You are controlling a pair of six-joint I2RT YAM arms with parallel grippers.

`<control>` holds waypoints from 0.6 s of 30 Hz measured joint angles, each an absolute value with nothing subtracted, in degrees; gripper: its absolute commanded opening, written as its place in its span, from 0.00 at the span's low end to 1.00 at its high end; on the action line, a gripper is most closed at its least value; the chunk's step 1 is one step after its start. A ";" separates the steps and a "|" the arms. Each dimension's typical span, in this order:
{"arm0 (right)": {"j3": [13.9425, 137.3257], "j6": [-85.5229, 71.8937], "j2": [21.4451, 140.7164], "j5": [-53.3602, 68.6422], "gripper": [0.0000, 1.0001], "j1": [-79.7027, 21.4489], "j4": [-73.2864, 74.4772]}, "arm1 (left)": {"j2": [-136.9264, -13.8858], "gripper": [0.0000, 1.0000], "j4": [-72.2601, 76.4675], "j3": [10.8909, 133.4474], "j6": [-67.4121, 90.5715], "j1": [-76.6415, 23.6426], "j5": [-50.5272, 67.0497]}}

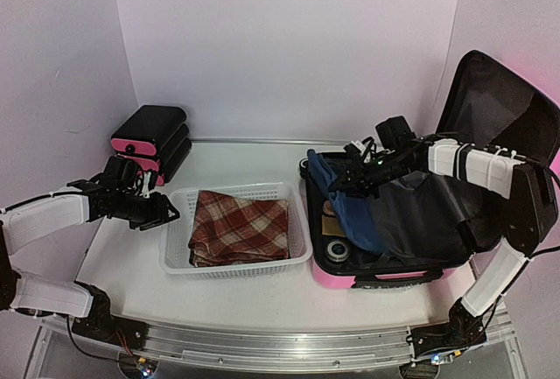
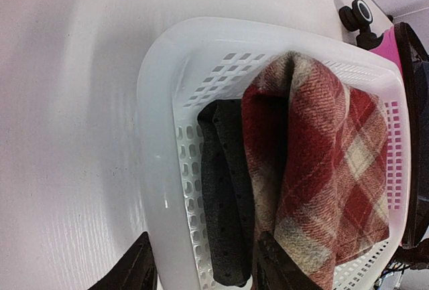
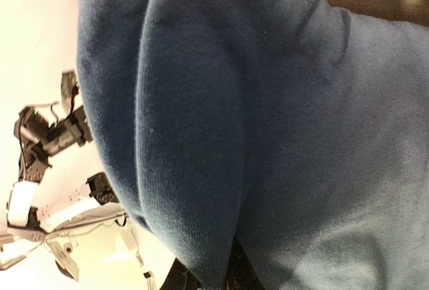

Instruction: Open, take out, and arrange the luggage

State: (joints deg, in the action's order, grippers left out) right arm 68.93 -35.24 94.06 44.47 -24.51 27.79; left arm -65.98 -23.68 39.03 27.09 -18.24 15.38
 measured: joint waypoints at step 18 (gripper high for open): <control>81.21 -43.86 102.76 37.45 0.00 -44.75 22.74 | -65.98 0.37 -23.66 38.96 27.35 -18.31 14.66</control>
